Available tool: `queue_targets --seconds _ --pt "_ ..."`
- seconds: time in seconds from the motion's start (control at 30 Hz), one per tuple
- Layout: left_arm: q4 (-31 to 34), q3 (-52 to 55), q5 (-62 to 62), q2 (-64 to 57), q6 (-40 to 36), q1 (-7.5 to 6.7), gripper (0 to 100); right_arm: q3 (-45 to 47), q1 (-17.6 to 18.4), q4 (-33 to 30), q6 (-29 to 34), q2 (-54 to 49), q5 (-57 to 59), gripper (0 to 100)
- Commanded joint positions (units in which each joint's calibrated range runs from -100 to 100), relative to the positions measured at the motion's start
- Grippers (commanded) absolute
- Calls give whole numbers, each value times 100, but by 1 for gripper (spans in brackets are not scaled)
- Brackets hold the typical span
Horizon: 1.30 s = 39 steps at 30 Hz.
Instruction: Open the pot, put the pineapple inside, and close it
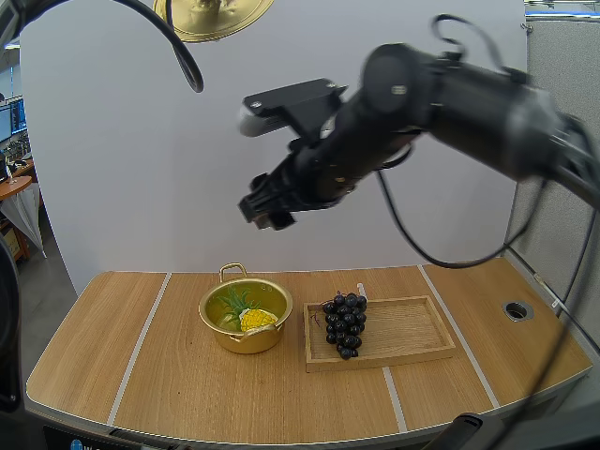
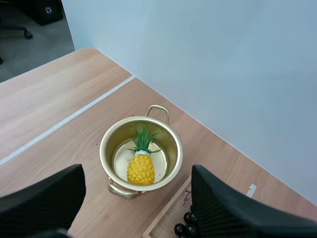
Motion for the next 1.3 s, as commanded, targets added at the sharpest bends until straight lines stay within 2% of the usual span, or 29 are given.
queue_targets --seconds 0.0,0.23,0.5,0.53,0.57,0.67,0.7,0.73,0.83,1.27 --pt "26 -58 -117 -36 -23 -25 0 224 6 -90 122 -775 538 100" --pt "26 -58 -117 -36 -23 -25 0 615 6 -341 337 -2165 1428 100" --pt "26 -58 -117 -36 -23 -25 0 685 6 -819 573 -2983 1874 100" --pt "26 -58 -117 -36 -23 -25 0 685 6 -848 601 -3043 1874 91" --pt "26 -58 -117 -36 -23 -25 0 685 6 -848 599 -3086 1874 79" --pt "26 -58 -117 -36 -23 -25 0 685 6 -848 603 -3287 1874 27" --pt "26 -58 -117 -36 -23 -25 0 685 6 -848 603 -3348 1874 5" --pt "26 -58 -117 -36 -23 -25 0 685 6 -878 603 -3421 1874 0" --pt "26 -58 -117 -36 -23 -25 0 685 6 -1186 628 -3614 1874 0" --pt "26 -58 -117 -36 -23 -25 0 685 6 -1198 628 -4132 1874 0"
